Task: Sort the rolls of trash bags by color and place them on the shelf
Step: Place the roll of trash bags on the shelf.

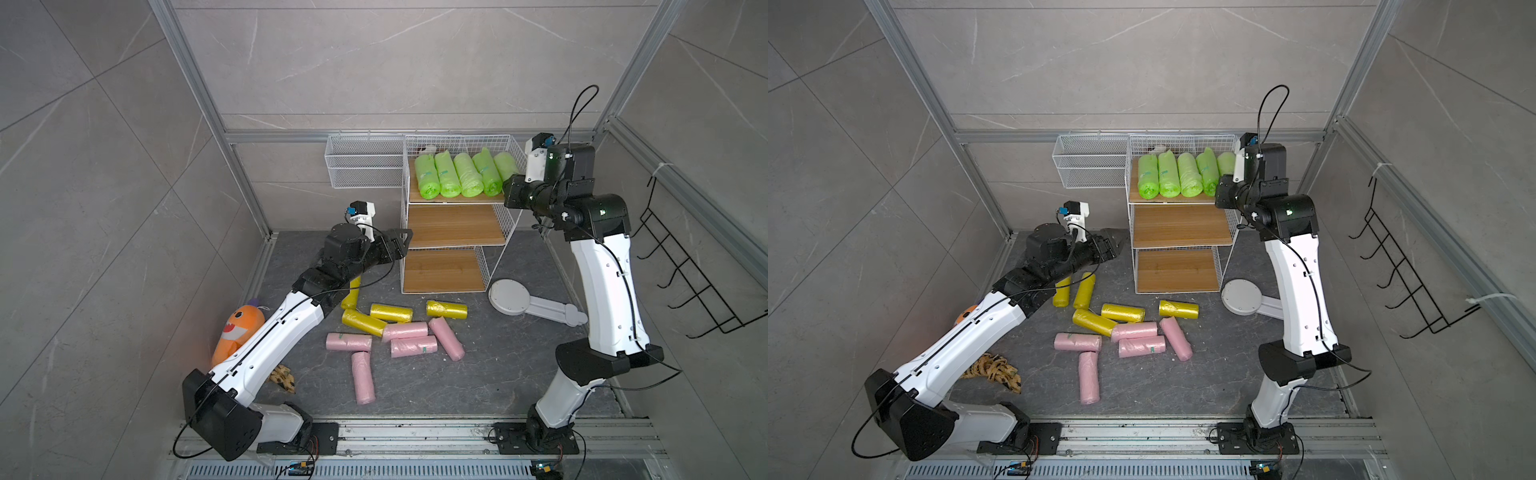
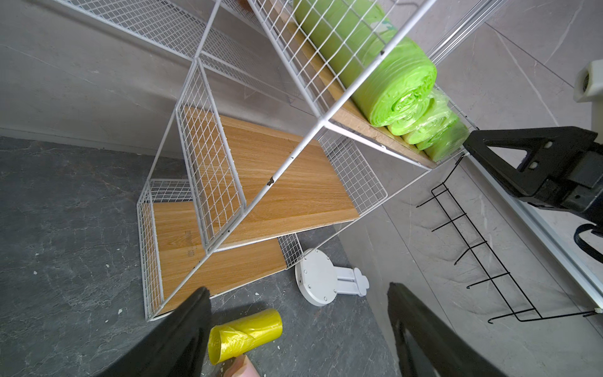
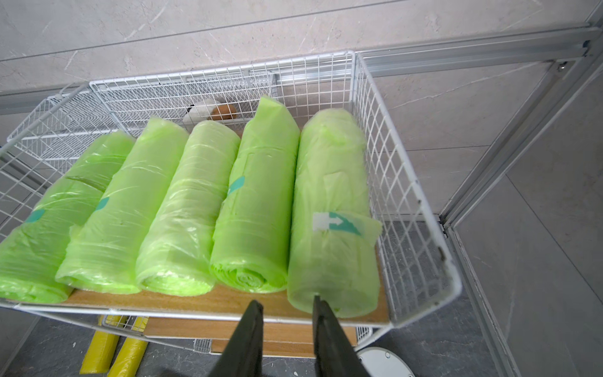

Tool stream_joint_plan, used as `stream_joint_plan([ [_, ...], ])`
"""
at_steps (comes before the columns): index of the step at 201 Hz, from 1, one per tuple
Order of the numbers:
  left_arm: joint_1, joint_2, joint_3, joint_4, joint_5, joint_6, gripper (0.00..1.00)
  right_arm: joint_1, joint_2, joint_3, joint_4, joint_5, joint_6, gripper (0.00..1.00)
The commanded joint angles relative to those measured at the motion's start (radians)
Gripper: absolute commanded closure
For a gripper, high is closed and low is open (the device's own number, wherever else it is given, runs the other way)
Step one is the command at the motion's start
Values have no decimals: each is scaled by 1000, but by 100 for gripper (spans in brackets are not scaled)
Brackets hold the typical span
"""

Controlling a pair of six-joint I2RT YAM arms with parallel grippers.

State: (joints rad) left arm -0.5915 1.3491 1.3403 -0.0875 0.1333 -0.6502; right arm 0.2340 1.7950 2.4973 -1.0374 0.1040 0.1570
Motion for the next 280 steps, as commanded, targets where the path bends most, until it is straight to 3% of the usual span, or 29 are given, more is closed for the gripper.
stream_joint_plan([
  [1, -5, -1, 23, 13, -11, 26, 13, -7, 50, 84, -37, -2, -7, 70],
  [59, -5, -1, 14, -1, -14, 30, 13, -21, 164, 293, -129, -24, -17, 69],
  [90, -4, -11, -18, -51, -23, 55, 12, -21, 181, 417, -229, -71, -23, 64],
  [125, -5, -43, -116, -138, -96, 94, 12, 12, 105, 381, -285, -124, -43, 53],
  [154, 14, -48, -195, -214, -179, 127, 12, 103, -53, 112, -240, -106, -79, 45],
  [175, 81, -31, -237, -242, -169, 121, 13, 177, -247, -260, -75, -123, -75, 42],
  [192, 144, -31, -262, -243, -172, 123, 13, 219, -341, -445, -16, -164, -54, 40],
  [244, 402, 58, -273, -233, -203, 170, 13, 360, -476, -923, 186, -286, -24, 36],
  [280, 466, 237, -161, -291, -271, 278, 12, 410, -506, -1179, 403, -376, 13, 33],
])
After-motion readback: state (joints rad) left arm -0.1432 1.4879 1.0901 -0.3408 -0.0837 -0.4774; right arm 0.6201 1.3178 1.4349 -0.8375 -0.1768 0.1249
